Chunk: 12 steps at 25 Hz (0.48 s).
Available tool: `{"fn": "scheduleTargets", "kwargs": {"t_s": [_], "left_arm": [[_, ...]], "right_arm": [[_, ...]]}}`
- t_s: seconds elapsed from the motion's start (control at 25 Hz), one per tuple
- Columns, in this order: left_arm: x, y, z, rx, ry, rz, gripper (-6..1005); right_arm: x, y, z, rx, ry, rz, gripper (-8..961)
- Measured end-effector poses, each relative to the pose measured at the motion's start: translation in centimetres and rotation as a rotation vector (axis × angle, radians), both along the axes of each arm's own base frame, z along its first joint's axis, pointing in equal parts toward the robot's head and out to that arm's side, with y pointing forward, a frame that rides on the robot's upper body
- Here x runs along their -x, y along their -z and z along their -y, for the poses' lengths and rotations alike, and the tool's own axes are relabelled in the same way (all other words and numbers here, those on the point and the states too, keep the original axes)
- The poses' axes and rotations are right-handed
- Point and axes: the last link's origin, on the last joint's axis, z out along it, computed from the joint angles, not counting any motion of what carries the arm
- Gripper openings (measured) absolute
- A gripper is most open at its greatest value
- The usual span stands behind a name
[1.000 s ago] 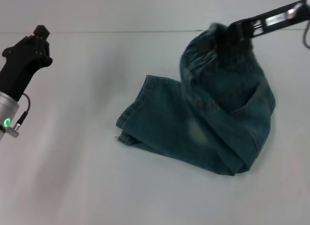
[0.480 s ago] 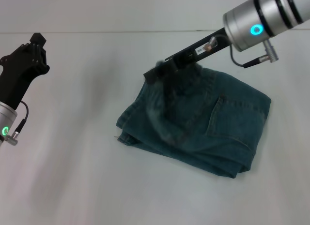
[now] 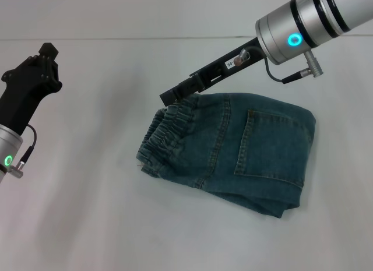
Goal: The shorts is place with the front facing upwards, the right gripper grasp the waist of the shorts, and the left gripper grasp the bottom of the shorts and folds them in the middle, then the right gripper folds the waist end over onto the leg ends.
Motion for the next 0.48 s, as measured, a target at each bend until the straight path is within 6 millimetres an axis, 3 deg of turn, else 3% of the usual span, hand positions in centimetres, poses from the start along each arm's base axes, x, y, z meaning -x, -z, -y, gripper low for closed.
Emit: {"fn": "scheduleTargets", "kwargs": {"t_s": [0.08,0.24,0.48], "left_arm": [[0.0,0.0,0.0,0.002,0.0,0.001,1],[0.1,-0.2,0.1,0.018,0.0,0.039,2],[1.0,-2.4,0.3,0.072,0.021,0.153,15]], "right_arm": [[-0.3,-0.1,0.0,-0.007,-0.002,-0.004,730],[-1.4,-0.9,0.4,-0.016,-0.007,-0.043,770],[-4.0,-4.5,2.2,-0.092,-0.039,-0.257,830]]}}
